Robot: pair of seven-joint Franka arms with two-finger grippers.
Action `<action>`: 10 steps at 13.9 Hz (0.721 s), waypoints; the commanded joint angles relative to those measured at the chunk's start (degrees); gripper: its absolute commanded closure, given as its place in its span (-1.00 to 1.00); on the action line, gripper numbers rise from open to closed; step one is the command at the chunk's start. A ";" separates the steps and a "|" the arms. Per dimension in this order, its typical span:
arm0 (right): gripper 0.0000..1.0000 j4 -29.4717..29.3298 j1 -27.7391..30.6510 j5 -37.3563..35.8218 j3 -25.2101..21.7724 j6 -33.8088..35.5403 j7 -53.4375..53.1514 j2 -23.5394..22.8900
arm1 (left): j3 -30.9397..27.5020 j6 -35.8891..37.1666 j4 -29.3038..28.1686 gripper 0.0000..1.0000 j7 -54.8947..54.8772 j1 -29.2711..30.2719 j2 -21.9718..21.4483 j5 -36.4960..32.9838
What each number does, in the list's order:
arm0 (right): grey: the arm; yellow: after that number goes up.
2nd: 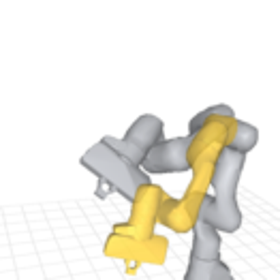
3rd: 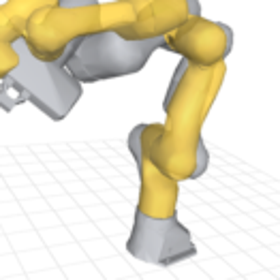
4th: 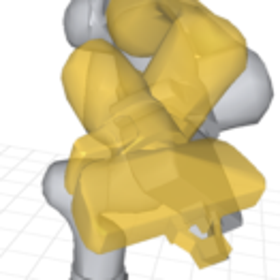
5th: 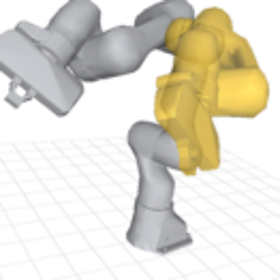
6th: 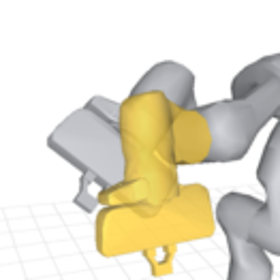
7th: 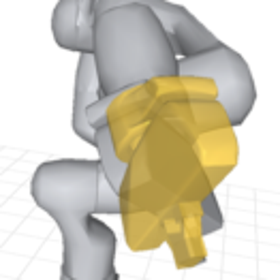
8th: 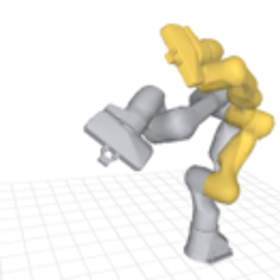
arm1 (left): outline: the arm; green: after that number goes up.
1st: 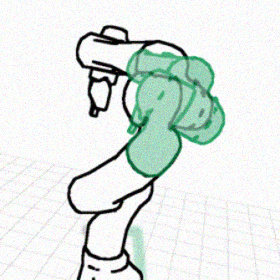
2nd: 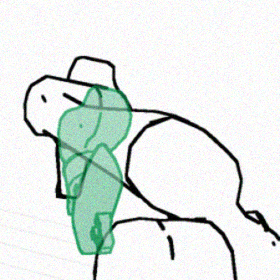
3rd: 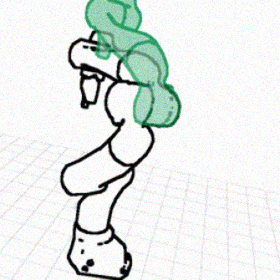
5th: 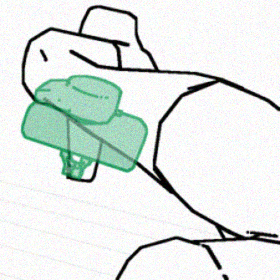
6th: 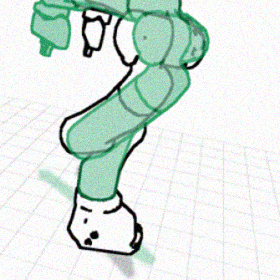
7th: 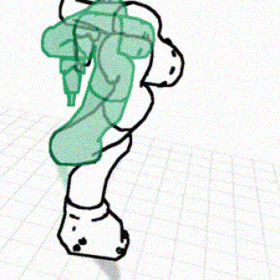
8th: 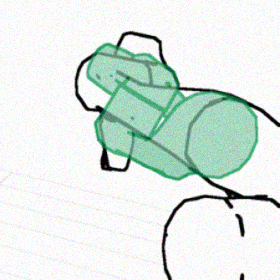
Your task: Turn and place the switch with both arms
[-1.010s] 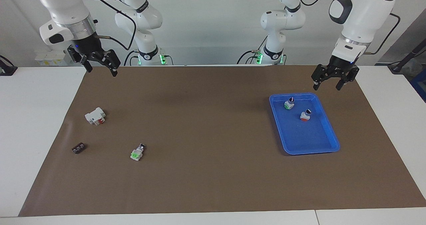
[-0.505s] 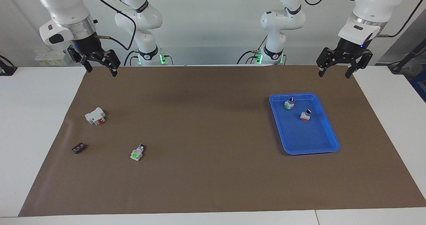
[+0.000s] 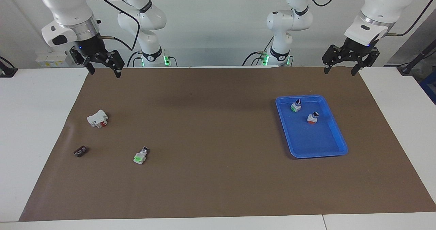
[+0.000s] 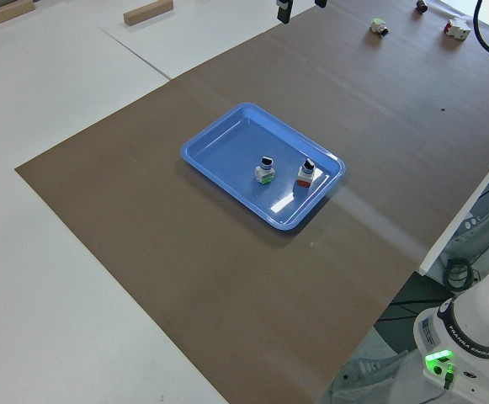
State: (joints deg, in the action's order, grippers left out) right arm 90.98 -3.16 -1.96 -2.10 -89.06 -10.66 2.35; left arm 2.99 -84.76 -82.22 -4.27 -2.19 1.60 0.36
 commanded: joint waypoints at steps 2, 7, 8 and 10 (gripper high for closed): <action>-1.00 1.48 0.09 -0.85 -0.01 0.46 2.32 1.08 | -1.23 2.40 -1.98 -1.00 0.67 -1.95 -1.87 -1.07; -1.00 2.19 0.26 0.20 -0.01 0.46 2.14 1.78 | -1.67 6.61 -2.41 -1.00 3.99 -1.77 -2.92 -1.15; -1.00 2.19 0.00 0.20 -0.01 0.37 2.14 1.87 | -1.67 6.88 -3.02 -1.00 3.92 -1.60 -3.27 -1.15; -1.00 2.10 -0.09 0.20 -0.01 0.37 2.14 1.87 | -1.67 6.71 -3.91 -1.00 3.48 -1.16 -3.71 -1.24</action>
State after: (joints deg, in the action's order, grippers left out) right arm 91.67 -3.22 -1.93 -2.06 -88.84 -9.81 2.74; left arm 1.94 -78.07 -83.22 -1.53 -2.82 0.10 0.36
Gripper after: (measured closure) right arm 0.000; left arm 0.000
